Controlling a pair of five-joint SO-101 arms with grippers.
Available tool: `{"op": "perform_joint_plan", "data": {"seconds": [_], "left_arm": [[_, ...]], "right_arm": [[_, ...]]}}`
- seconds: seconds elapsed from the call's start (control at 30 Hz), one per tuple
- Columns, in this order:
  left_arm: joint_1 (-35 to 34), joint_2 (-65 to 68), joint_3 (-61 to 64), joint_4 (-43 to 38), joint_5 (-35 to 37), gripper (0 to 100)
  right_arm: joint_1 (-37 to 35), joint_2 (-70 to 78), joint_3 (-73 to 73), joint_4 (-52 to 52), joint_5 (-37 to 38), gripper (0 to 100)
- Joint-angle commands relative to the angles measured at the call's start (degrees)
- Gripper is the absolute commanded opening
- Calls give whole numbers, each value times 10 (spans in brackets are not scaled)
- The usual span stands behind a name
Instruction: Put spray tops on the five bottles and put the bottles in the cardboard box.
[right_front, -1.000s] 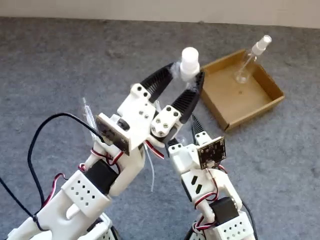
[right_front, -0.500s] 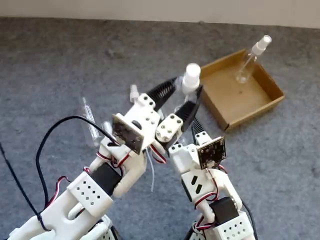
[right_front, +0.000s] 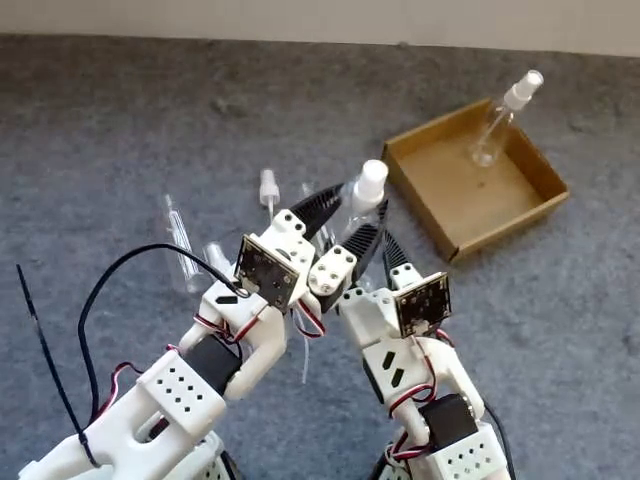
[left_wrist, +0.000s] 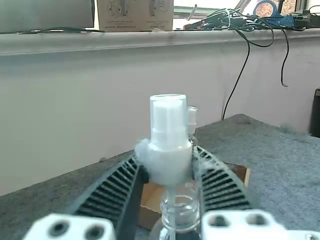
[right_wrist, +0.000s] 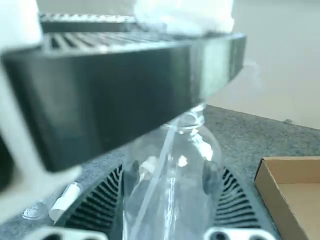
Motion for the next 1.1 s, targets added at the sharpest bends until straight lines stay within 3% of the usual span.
{"op": "perform_joint_plan", "data": {"seconds": [0.0,0.27,0.5,0.83,1.07], "left_arm": [[-9,-15,-6,-10,4,8],[-9,-39,-3,-4,6,8],[-13,-133,-3,140,7,8],[-12,-137,-3,135,7,10],[-15,-137,-3,135,7,76]], "right_arm": [[-6,-10,58,1,5,113],[-6,-10,58,1,5,113],[-6,-10,58,1,5,113],[-6,-10,58,1,5,113],[-6,-10,58,1,5,113]]}}
